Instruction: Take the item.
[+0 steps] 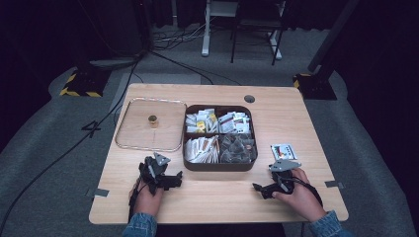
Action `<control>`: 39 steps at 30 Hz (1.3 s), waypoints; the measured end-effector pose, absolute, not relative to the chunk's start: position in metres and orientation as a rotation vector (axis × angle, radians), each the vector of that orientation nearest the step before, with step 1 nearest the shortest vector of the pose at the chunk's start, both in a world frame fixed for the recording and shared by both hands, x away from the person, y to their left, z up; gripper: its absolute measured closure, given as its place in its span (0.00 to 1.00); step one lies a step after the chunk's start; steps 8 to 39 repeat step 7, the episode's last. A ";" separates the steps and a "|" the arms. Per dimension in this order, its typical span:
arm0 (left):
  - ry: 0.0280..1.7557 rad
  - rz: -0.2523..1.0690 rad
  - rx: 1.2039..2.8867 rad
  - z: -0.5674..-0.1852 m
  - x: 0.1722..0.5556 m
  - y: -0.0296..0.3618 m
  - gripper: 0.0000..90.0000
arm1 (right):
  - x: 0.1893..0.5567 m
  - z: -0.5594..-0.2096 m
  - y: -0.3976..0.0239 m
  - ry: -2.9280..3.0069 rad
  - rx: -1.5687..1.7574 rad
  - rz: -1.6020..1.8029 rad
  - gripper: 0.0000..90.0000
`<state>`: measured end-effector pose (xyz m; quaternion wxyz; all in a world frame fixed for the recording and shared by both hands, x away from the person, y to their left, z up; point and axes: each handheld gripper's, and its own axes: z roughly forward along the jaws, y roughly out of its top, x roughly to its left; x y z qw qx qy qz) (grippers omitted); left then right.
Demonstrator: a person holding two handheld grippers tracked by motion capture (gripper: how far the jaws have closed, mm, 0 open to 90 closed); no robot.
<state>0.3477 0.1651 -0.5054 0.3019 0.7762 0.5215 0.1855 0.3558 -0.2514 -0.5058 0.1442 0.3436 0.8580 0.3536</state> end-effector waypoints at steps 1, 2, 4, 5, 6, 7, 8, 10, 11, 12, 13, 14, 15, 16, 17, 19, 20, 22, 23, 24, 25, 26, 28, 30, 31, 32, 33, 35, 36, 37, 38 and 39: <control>1.384 0.492 2.057 -0.505 0.348 0.165 0.00 | 0.356 -0.506 -0.251 2.472 0.989 1.019 0.00; 1.383 0.492 2.057 -0.505 0.348 0.165 0.00 | 0.357 -0.506 -0.251 2.472 0.989 1.021 0.00; 1.383 0.492 2.058 -0.505 0.348 0.165 0.00 | 0.358 -0.506 -0.251 2.474 0.982 1.025 0.00; 1.383 0.492 2.058 -0.505 0.348 0.165 0.00 | 0.358 -0.506 -0.251 2.475 0.981 1.023 0.00; 1.383 0.492 2.057 -0.505 0.348 0.165 0.00 | 0.358 -0.506 -0.251 2.475 0.981 1.024 0.00; 1.384 0.492 2.057 -0.505 0.348 0.165 0.00 | 0.358 -0.506 -0.251 2.476 0.981 1.024 0.00; 1.384 0.492 2.057 -0.505 0.348 0.165 0.00 | 0.358 -0.506 -0.251 2.476 0.981 1.024 0.00; 1.384 0.492 2.057 -0.505 0.348 0.165 0.00 | 0.358 -0.506 -0.251 2.476 0.981 1.024 0.00; 1.384 0.492 2.057 -0.505 0.348 0.165 0.00 | 0.358 -0.506 -0.251 2.476 0.981 1.024 0.00; 1.384 0.492 2.057 -0.505 0.348 0.165 0.00 | 0.358 -0.506 -0.251 2.476 0.981 1.024 0.00; 1.384 0.492 2.057 -0.505 0.348 0.165 0.00 | 0.358 -0.506 -0.251 2.476 0.981 1.024 0.00; 1.384 0.492 2.057 -0.505 0.348 0.165 0.00 | 0.358 -0.506 -0.251 2.476 0.981 1.024 0.00; 1.384 0.492 2.057 -0.505 0.348 0.165 0.00 | 0.358 -0.506 -0.251 2.476 0.981 1.024 0.00; 1.384 0.492 2.057 -0.505 0.348 0.165 0.00 | 0.358 -0.506 -0.251 2.476 0.981 1.024 0.00; 1.384 0.492 2.057 -0.505 0.348 0.165 0.00 | 0.358 -0.506 -0.251 2.476 0.981 1.024 0.00; 1.384 0.492 2.057 -0.505 0.348 0.165 0.00 | 0.358 -0.506 -0.251 2.476 0.981 1.024 0.00; 1.384 0.492 2.057 -0.505 0.348 0.165 0.00 | 0.358 -0.506 -0.251 2.476 0.981 1.024 0.00; 1.384 0.492 2.057 -0.505 0.348 0.165 0.00 | 0.358 -0.506 -0.251 2.476 0.981 1.024 0.00; 1.384 0.492 2.057 -0.505 0.348 0.165 0.00 | 0.358 -0.506 -0.251 2.476 0.981 1.024 0.00; 1.384 0.492 2.057 -0.505 0.348 0.165 0.00 | 0.358 -0.506 -0.251 2.476 0.981 1.024 0.00; 1.384 0.492 2.057 -0.505 0.348 0.165 0.00 | 0.358 -0.506 -0.251 2.476 0.981 1.024 0.00; 1.384 0.492 2.057 -0.505 0.348 0.165 0.00 | 0.358 -0.506 -0.251 2.476 0.981 1.024 0.00; 1.384 0.492 2.057 -0.505 0.348 0.165 0.00 | 0.358 -0.506 -0.251 2.476 0.981 1.024 0.00; 1.384 0.492 2.057 -0.505 0.348 0.165 0.00 | 0.358 -0.506 -0.251 2.476 0.981 1.024 0.00; 1.384 0.492 2.057 -0.505 0.348 0.165 0.00 | 0.358 -0.506 -0.251 2.476 0.981 1.024 0.00; 1.384 0.492 2.057 -0.505 0.348 0.165 0.00 | 0.358 -0.506 -0.251 2.476 0.981 1.024 0.00; 1.384 0.492 2.057 -0.505 0.348 0.165 0.00 | 0.358 -0.506 -0.251 2.476 0.981 1.024 0.00; 1.384 0.492 2.057 -0.505 0.348 0.165 0.00 | 0.358 -0.506 -0.251 2.476 0.981 1.024 0.00; 1.384 0.492 2.057 -0.505 0.348 0.165 0.00 | 0.358 -0.506 -0.251 2.476 0.981 1.024 0.00; 1.384 0.492 2.057 -0.505 0.348 0.165 0.00 | 0.358 -0.506 -0.251 2.476 0.981 1.024 0.00; 1.384 0.492 2.057 -0.505 0.348 0.165 0.00 | 0.358 -0.506 -0.251 2.476 0.981 1.024 0.00; 1.384 0.492 2.057 -0.505 0.348 0.165 0.00 | 0.358 -0.506 -0.251 2.476 0.981 1.024 0.00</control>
